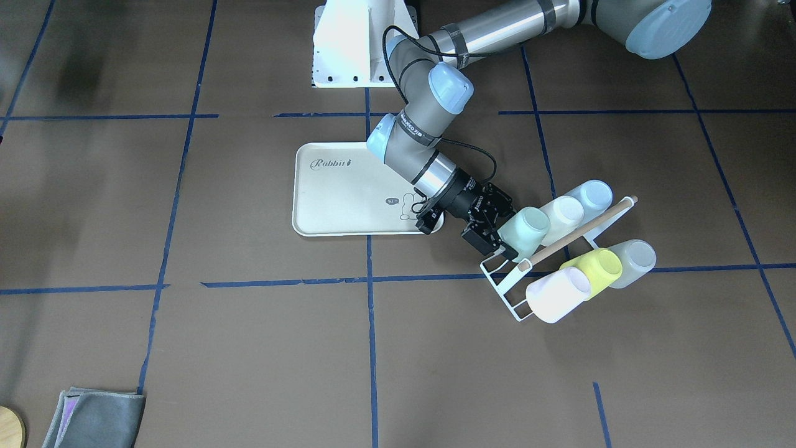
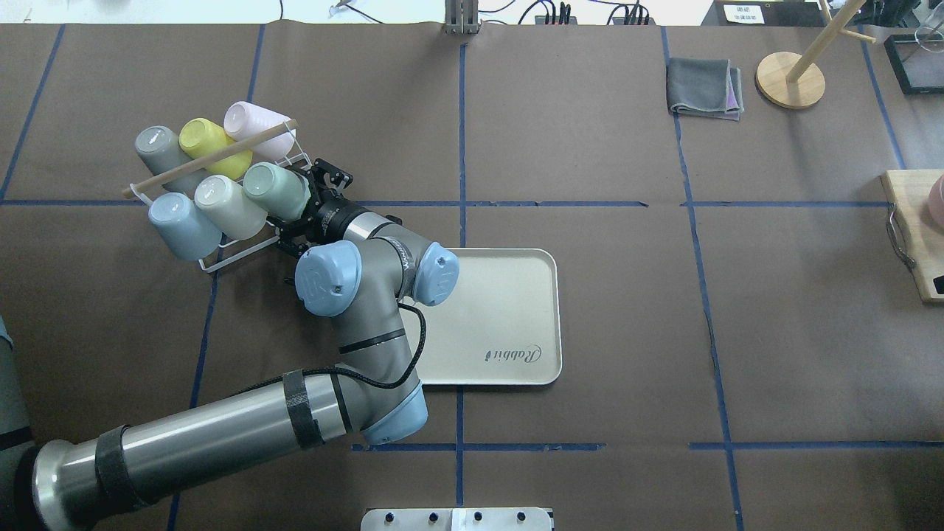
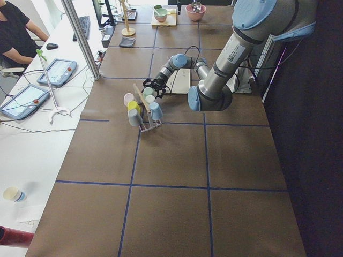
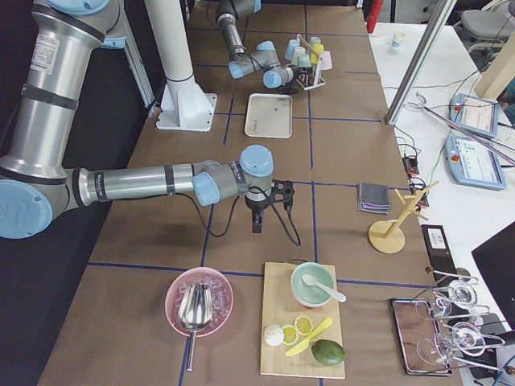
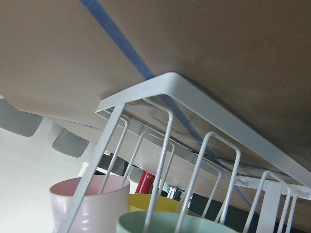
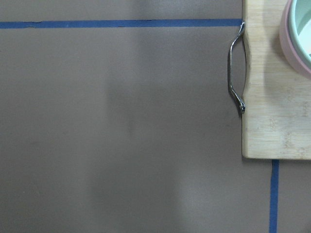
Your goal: Pick up and place green cup on tray
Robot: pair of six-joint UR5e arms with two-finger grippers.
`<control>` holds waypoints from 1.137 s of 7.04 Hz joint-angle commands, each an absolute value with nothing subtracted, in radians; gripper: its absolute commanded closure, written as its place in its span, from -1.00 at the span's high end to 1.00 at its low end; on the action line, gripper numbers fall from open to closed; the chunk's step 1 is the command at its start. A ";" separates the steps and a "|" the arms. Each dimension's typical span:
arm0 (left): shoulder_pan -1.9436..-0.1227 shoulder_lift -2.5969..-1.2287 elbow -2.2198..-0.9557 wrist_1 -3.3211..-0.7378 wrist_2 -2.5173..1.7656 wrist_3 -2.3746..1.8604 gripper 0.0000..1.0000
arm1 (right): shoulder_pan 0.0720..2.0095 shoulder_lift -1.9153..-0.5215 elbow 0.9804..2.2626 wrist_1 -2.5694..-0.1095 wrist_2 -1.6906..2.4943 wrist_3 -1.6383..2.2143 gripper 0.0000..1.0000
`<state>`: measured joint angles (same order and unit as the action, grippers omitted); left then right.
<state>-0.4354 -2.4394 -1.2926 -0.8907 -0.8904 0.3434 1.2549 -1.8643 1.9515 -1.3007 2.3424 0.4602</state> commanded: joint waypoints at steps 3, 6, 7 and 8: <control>-0.445 -2.439 -1.322 -0.885 -0.891 0.393 0.43 | 1.255 -1.864 1.954 -1.299 2.358 0.463 1.00; -0.453 -2.378 -1.483 -0.802 -0.890 0.394 0.43 | 1.255 -1.862 1.957 -1.299 2.358 0.468 1.00; -0.453 -2.364 -1.550 -0.761 -0.890 0.411 0.43 | 1.255 -1.862 1.957 -1.299 2.358 0.469 1.00; -0.453 -2.362 -1.602 -0.730 -0.890 0.413 0.43 | 1.255 -1.862 1.954 -1.299 2.358 0.471 1.00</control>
<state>-0.4524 -2.3725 -1.5342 -0.7694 -0.8897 0.4062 1.2549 -1.8623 1.9567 -1.2993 2.3577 0.4692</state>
